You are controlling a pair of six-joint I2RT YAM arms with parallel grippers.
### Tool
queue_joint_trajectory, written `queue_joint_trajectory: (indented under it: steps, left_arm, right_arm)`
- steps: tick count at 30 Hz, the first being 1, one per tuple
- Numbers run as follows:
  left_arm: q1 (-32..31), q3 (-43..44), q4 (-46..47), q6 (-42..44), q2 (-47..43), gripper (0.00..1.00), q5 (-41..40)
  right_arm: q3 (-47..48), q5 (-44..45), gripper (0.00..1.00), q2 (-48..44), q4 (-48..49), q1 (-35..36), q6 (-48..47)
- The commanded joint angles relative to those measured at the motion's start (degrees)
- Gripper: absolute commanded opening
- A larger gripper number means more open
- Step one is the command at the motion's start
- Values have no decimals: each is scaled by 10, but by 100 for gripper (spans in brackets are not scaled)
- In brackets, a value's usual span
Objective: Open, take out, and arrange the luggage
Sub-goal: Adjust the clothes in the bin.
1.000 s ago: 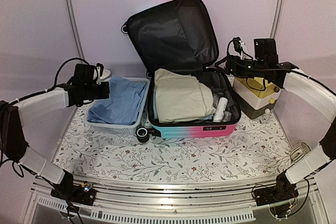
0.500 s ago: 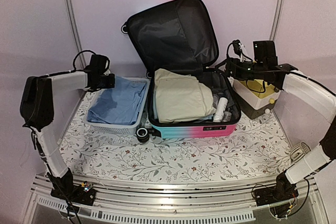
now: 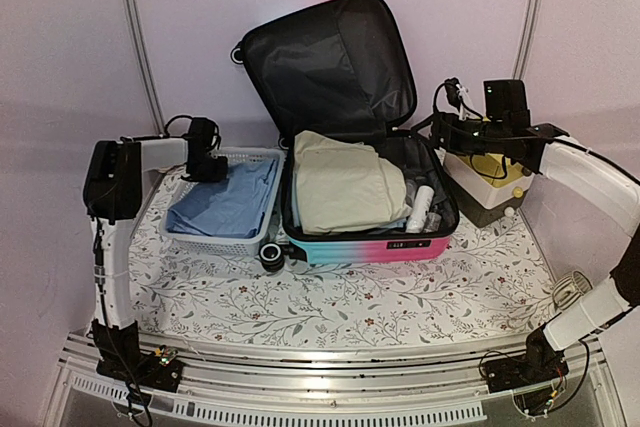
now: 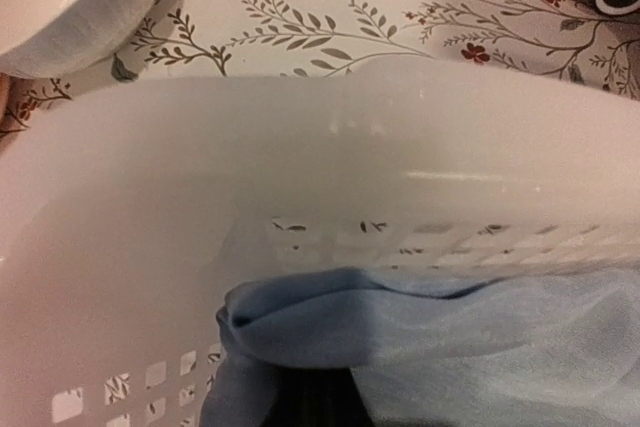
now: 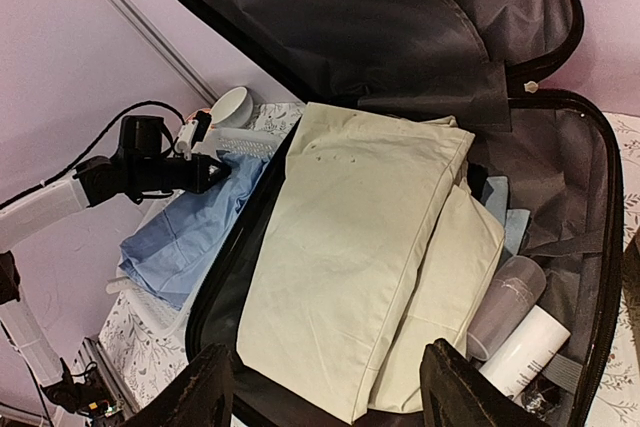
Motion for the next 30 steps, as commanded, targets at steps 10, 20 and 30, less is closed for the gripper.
queue_joint_trajectory:
  steps: [10,20,30]
  left_arm:
    - [-19,-175,-90,-45,-285,0,11]
    - [-32,-313,-176,-100,-403,0,-46]
    - [-36,-324,-206,-124,-278,0,-54]
  right_arm:
    - [-16,5,66,-20,14,-5,5]
    - [-33,-9,66,-13,29,-7,12]
    - [-35,-16,66,-10,35,-8,20]
